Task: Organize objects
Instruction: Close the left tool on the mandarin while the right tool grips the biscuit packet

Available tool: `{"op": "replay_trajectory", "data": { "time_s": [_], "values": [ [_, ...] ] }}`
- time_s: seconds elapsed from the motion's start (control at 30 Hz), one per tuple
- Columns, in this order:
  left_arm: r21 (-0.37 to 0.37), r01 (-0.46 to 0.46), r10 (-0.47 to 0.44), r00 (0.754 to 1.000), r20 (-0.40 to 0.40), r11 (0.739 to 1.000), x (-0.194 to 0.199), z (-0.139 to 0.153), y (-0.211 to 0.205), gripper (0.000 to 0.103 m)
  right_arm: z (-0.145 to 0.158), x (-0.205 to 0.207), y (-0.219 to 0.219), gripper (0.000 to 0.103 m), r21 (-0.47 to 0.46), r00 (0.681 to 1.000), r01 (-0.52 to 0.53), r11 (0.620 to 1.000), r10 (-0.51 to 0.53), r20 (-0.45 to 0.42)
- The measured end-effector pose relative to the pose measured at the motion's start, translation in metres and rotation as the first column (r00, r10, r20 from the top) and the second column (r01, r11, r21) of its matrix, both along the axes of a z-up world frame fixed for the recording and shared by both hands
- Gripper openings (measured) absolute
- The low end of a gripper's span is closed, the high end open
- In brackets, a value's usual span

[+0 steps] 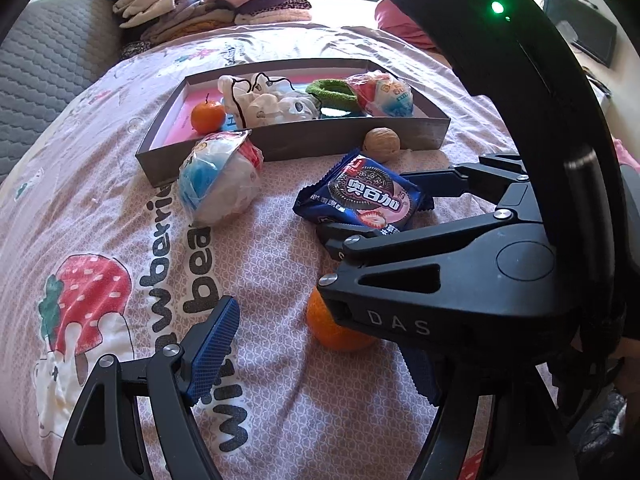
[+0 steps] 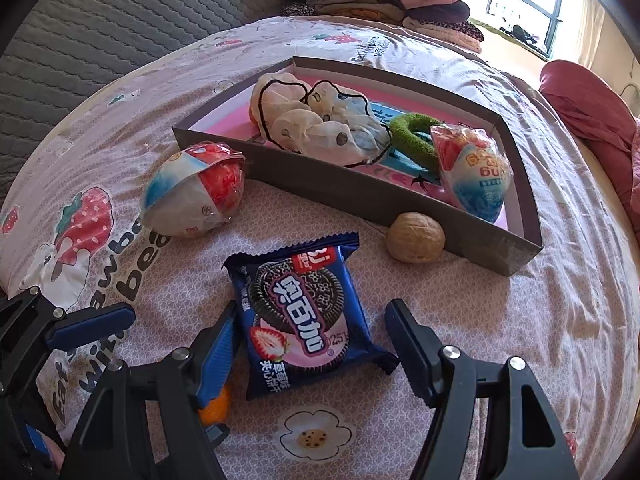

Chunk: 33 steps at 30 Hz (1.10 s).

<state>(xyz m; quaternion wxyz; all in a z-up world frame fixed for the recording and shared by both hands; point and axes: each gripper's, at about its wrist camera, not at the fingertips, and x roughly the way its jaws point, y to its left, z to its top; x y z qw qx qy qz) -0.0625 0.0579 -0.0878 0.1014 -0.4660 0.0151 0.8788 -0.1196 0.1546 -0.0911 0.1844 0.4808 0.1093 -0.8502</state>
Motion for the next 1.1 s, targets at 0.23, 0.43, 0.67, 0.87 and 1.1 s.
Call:
{"op": "replay_trajectory", "data": {
  "time_s": [0.23,0.43,0.67,0.87,1.1],
  "values": [
    [0.045,0.012,-0.013,1.000,0.024,0.999,-0.007,-0.006,0.000,0.063,0.000,-0.001,0.000,0.055,-0.016,1.000,-0.007,1.000,0.007,0.004],
    [0.079,0.024,-0.026,0.999,0.024,0.997,-0.009,-0.007,0.004,0.042,0.002,0.000,0.003,0.052,-0.035,1.000,-0.002,0.999,0.003,0.014],
    [0.101,0.029,-0.031,0.999,0.024,0.995,-0.007,-0.008,0.000,0.041,0.006,0.008,0.011,0.052,-0.042,1.000,0.007,0.999,-0.007,0.008],
    [0.106,0.031,-0.033,0.999,0.021,0.994,0.001,-0.004,-0.003,0.041,0.013,0.015,0.021,0.052,-0.072,0.999,0.033,0.997,-0.034,-0.002],
    [0.106,0.005,-0.005,1.000,0.004,0.994,0.007,0.004,-0.011,0.041,0.020,0.026,0.033,0.052,-0.115,0.998,0.068,0.991,-0.069,-0.008]
  ]
}}
